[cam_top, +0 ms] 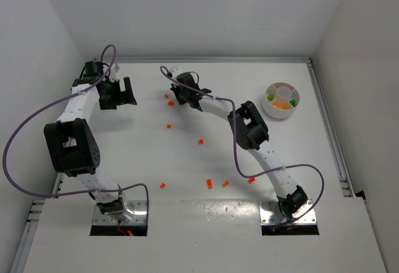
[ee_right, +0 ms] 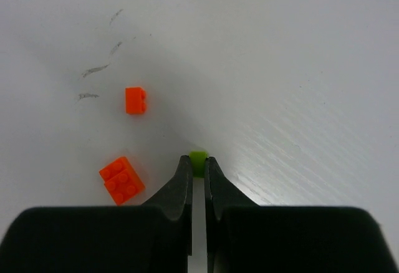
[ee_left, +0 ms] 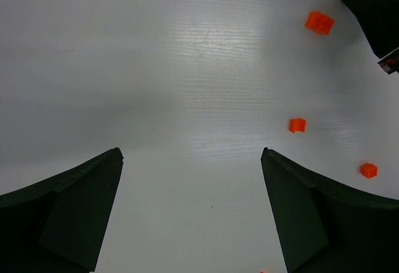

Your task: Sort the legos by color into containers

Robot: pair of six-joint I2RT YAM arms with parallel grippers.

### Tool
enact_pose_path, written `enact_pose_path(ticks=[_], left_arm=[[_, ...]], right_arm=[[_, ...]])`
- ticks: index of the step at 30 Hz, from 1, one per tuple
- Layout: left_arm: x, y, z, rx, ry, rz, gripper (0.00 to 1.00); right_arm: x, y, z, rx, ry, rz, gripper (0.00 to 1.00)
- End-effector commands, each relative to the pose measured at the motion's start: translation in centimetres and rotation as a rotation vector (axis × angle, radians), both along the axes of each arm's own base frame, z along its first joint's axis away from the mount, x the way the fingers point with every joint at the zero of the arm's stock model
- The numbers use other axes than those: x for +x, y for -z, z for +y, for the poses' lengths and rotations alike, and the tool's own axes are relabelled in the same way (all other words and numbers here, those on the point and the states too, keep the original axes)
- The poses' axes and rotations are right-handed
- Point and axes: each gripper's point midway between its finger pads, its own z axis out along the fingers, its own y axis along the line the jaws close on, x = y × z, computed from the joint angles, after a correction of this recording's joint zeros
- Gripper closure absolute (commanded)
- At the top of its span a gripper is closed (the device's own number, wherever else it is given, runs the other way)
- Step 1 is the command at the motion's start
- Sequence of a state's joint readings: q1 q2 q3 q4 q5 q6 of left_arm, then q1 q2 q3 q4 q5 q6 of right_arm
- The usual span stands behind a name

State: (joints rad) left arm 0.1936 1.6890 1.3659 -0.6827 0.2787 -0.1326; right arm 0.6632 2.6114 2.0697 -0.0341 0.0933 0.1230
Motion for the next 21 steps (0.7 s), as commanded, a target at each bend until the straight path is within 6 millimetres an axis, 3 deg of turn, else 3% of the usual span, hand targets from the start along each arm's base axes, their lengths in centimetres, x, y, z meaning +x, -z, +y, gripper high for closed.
enact_pose_path(ticks=[1, 3, 4, 5, 6, 7, 8, 10, 11, 13, 15, 16, 19, 21], left_arm=[[0.8, -2.3, 0.1, -0.009, 0.017, -0.063, 0.0], [0.8, -2.7, -0.5, -0.01, 0.043, -0.077, 0.0], [0.8, -2.8, -0.6, -0.013, 0.058, -0.081, 0.0], [0.7, -3.3, -1.4, -0.023, 0.078, -0.094, 0.0], [0.7, -3.6, -1.3, -0.008, 0.095, -0.109, 0.0], [0.7, -3.8, -2.7, -0.023, 0.144, -0.116, 0.0], [0.6, -4.1, -3.1, -0.014, 0.166, -0.129, 0.0], [0.3, -4.7, -4.6, 0.013, 0.228, -0.151, 0.0], [0.0, -4.7, -5.2, 0.02, 0.253, -0.154, 0.0], [-0.5, -5.4, -6.6, 0.041, 0.316, -0.183, 0.0], [-0.8, -5.5, -7.5, 0.047, 0.35, -0.189, 0.0], [-0.9, -5.5, -8.2, 0.052, 0.379, -0.193, 0.0], [-1.4, -5.2, -9.9, 0.036, 0.436, -0.191, 0.0], [-1.9, -4.9, -11.3, 0.031, 0.473, -0.183, 0.0]], right_arm=[[-1.2, -2.5, -1.7, -0.057, -0.004, 0.001, 1.0], [-1.6, -4.6, -2.8, -0.062, -0.002, -0.011, 1.0], [-2.0, -7.5, -3.7, -0.052, -0.023, -0.038, 1.0], [-2.2, -8.9, -4.9, -0.066, -0.022, -0.046, 1.0], [-3.2, -9.7, -5.4, -0.091, -0.052, -0.034, 1.0], [-4.2, -10.2, -6.2, -0.102, -0.103, -0.012, 1.0], [-4.4, -13.6, -7.3, -0.119, -0.141, -0.056, 1.0], [-6.8, -13.4, -10.1, -0.206, -0.229, 0.017, 1.0], [-7.8, -15.6, -11.3, -0.218, -0.26, -0.004, 1.0], [-10.2, -14.9, -15.0, -0.283, -0.308, 0.075, 1.0], [-11.5, -16.4, -18.0, -0.343, -0.35, 0.064, 1.0], [-12.9, -15.5, -19.8, -0.383, -0.364, 0.136, 1.0], [-14.2, -15.1, -25.0, -0.469, -0.356, 0.27, 1.0], [-13.8, -14.8, -28.4, -0.501, -0.314, 0.333, 1.0]])
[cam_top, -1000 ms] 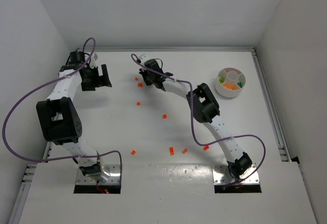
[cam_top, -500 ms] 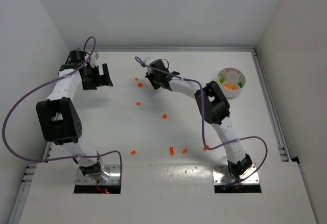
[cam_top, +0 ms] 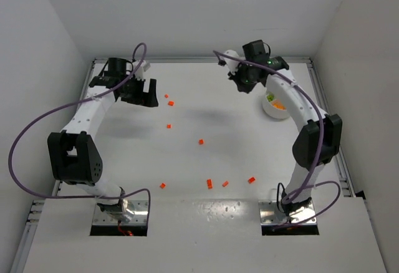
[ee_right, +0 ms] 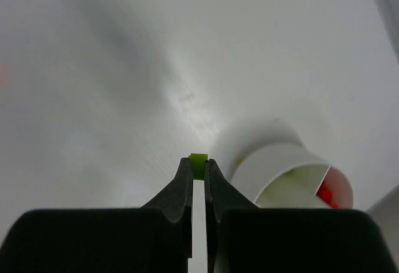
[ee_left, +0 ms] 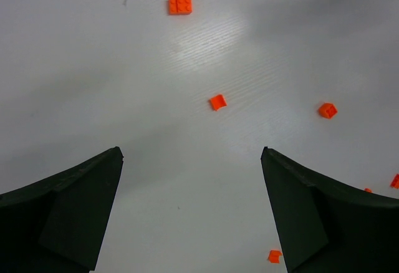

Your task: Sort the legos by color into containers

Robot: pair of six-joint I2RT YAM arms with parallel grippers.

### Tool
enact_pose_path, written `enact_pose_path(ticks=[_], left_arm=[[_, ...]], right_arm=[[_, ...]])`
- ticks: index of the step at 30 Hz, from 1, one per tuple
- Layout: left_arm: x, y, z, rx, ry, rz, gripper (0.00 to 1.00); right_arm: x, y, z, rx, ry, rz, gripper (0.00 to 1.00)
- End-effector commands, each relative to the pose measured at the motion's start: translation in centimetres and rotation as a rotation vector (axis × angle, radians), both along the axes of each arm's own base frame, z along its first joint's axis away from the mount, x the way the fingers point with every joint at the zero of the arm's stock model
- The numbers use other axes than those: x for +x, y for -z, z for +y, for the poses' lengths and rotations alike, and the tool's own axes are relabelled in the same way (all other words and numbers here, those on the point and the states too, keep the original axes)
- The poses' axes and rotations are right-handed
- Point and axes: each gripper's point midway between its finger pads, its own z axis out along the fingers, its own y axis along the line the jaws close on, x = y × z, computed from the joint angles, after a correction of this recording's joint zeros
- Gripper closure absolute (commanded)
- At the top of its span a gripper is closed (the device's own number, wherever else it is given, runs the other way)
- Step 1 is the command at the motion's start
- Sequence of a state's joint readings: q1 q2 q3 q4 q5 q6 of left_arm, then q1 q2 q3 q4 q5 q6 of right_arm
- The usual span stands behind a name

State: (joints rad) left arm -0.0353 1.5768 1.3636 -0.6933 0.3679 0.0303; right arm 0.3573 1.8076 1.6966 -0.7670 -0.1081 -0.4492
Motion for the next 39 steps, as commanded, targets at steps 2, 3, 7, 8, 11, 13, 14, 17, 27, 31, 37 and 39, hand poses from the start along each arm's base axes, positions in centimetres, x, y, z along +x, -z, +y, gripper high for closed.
enact_pose_path(ticks=[2, 3, 7, 8, 11, 13, 14, 17, 27, 31, 37, 39], left_arm=[[-0.8, -0.8, -2.8, 0.0, 0.106, -0.042, 0.0], [-1.0, -0.7, -2.9, 0.012, 0.107, -0.043, 0.0], [-0.6, -0.8, -3.8, 0.047, 0.117, -0.075, 0.0], [-0.7, -0.8, -4.1, 0.048, 0.115, -0.072, 0.0], [-0.8, -0.8, -4.6, 0.056, 0.127, -0.073, 0.0], [-0.8, -0.7, -4.6, 0.071, 0.123, -0.075, 0.0], [-0.8, -0.5, -4.6, 0.071, 0.123, -0.075, 0.0], [-1.1, -0.1, -4.4, 0.079, 0.118, -0.066, 0.0], [-1.9, -0.1, -4.4, 0.085, 0.119, -0.083, 0.0], [-2.2, 0.0, -4.7, 0.085, 0.129, -0.082, 0.0], [-2.2, 0.2, -4.6, 0.092, 0.123, -0.082, 0.0], [-2.2, 0.1, -4.6, 0.09, 0.122, -0.092, 0.0]], right_arm=[[-3.3, 4.0, -7.5, -0.16, 0.023, 0.264, 1.0], [-3.0, 4.5, -8.7, -0.179, 0.042, 0.26, 1.0], [-1.7, 4.4, -12.2, -0.212, 0.102, 0.201, 1.0], [-1.7, 4.7, -12.3, -0.22, 0.107, 0.201, 1.0], [-0.5, 5.4, -13.8, -0.24, 0.138, 0.203, 1.0], [0.3, 6.3, -14.6, -0.243, 0.156, 0.228, 1.0], [0.9, 5.9, -14.7, -0.249, 0.161, 0.218, 1.0], [2.1, 6.3, -15.9, -0.256, 0.191, 0.214, 1.0], [5.7, 7.8, -18.4, -0.321, 0.241, 0.183, 0.73], [6.0, 7.2, -17.9, -0.277, 0.22, 0.163, 0.53], [5.7, 2.7, -15.5, -0.139, 0.175, 0.075, 0.53], [5.3, -0.6, -14.2, -0.055, 0.168, 0.003, 0.57]])
